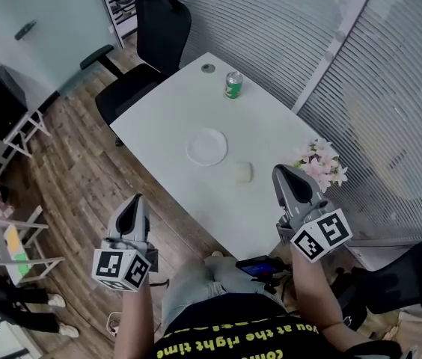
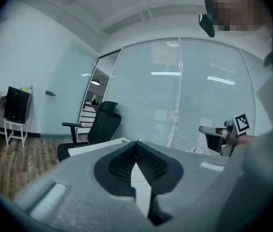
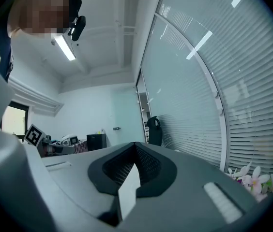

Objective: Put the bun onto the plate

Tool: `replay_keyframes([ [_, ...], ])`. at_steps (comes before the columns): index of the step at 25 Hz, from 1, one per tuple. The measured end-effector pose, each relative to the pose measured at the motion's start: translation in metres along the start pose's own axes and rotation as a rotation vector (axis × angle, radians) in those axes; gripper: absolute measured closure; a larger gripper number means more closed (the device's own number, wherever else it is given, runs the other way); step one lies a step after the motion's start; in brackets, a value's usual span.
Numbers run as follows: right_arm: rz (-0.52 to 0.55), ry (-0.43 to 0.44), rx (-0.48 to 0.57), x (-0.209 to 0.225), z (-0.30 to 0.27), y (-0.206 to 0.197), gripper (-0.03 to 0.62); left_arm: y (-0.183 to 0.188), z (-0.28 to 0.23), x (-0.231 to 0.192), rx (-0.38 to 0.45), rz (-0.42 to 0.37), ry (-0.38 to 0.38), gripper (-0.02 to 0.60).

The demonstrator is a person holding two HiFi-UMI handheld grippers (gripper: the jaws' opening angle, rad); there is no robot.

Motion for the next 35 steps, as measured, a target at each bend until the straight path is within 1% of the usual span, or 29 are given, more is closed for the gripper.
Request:
replay_keyframes([
  [7, 0.012, -0.013, -0.013, 0.001, -0.014, -0.005, 0.588, -0.002, -0.021, -0.010, -0.019, 0.003, -0.029, 0.581],
  [10, 0.033, -0.028, -0.031, -0.001, -0.020, -0.010, 0.588, -0.003, -0.035, -0.019, -0.034, 0.007, -0.059, 0.581],
  [15, 0.037, -0.079, -0.023, 0.000, -0.038, -0.011, 0.588, -0.004, -0.069, -0.039, -0.060, 0.010, -0.130, 0.581],
  [19, 0.090, -0.111, -0.008, -0.006, -0.057, -0.006, 0.588, 0.004, -0.101, -0.058, -0.063, 0.000, -0.192, 0.580],
  [23, 0.110, -0.127, -0.005, -0.005, -0.078, -0.004, 0.588, 0.005, -0.127, -0.075, -0.061, 0.014, -0.209, 0.580],
  [27, 0.117, -0.170, 0.007, 0.005, -0.096, -0.003, 0.588, 0.004, -0.152, -0.085, -0.072, 0.024, -0.247, 0.581],
  [35, 0.106, -0.244, -0.004, 0.018, -0.119, -0.019, 0.588, 0.002, -0.191, -0.103, -0.102, 0.026, -0.310, 0.580],
])
Point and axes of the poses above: the fingertips, and each gripper's own axes: z backward along the fingers, x to its right, y out of its top, the point moved 7 cm from there along z, backward along the fingers, and after that the axes turned 12 degrees about x, right-handed, at the moved point
